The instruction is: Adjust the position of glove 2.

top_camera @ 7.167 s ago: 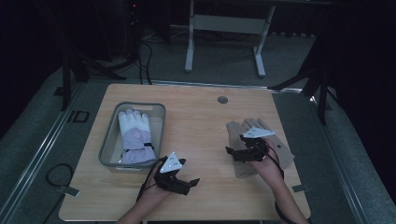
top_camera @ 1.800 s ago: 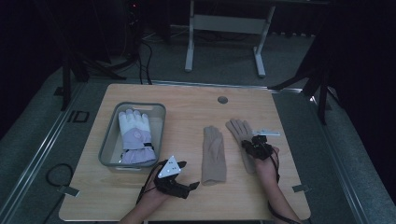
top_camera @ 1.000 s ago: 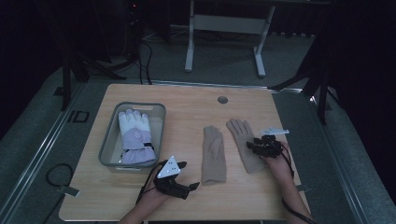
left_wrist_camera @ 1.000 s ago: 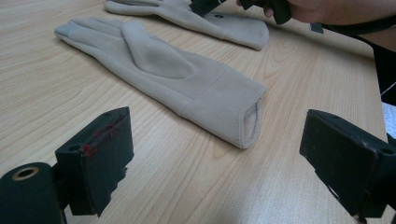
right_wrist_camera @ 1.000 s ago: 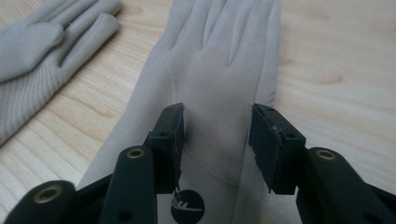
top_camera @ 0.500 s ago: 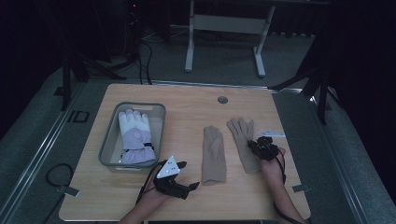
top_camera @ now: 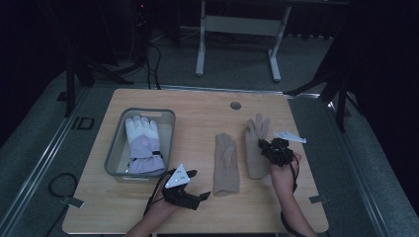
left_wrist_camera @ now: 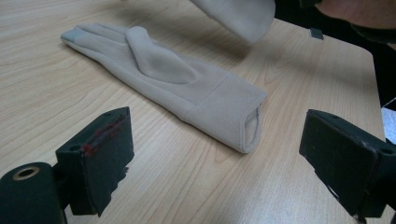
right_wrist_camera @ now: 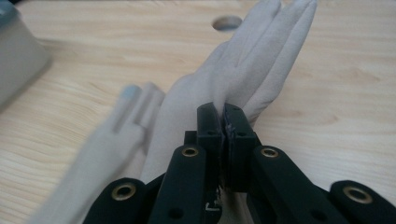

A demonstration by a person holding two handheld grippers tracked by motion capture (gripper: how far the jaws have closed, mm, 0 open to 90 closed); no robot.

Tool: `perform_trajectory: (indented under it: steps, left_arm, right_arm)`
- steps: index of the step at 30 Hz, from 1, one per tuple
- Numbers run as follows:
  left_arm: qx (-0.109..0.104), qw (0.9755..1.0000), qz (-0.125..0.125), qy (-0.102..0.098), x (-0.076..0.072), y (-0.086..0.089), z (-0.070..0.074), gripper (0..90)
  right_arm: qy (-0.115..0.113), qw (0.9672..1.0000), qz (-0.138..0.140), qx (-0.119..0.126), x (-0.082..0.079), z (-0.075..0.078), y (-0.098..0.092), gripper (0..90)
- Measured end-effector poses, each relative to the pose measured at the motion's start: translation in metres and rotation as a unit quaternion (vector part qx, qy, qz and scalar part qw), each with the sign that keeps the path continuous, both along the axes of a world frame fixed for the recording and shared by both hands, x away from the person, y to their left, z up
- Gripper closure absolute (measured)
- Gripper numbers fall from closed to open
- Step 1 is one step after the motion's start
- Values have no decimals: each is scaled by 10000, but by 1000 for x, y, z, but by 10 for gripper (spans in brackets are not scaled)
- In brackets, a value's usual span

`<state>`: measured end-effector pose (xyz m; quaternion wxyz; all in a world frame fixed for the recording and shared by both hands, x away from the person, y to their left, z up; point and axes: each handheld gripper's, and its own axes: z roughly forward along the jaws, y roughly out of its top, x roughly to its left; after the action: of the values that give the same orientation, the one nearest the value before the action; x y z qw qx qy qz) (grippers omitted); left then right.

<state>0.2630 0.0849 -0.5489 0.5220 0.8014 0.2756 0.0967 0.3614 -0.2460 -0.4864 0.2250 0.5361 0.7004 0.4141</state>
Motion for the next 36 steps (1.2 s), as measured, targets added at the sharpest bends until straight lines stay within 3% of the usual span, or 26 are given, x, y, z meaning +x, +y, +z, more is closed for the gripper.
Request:
perform_trajectory:
  steps: [7, 10, 15, 19, 26, 36]
  left_arm:
    - [7, 10000, 13, -23, 0, 0, 1, 100]
    - [2, 10000, 10, -34, 0, 0, 2, 99]
    - [-14, 10000, 7, -67, -1, 2, 3, 99]
    - [-35, 10000, 15, -77, 0, 2, 3, 100]
    - [-32, 9999, 8, -98, 0, 2, 4, 99]
    - [-17, 10000, -13, -73, 0, 0, 3, 99]
  right_arm:
    - [-129, 9993, 209, 268, -8, 14, 36, 869]
    - [-105, 9984, 246, 494, -11, 15, 54, 869]
    - [34, 9957, 133, 919, -16, 6, 74, 869]
    - [148, 9940, 15, 1079, -23, -6, 83, 868]
    - [373, 9949, -130, 933, -33, -32, 89, 866]
    - [548, 9952, -278, 762, -33, -51, 85, 855]
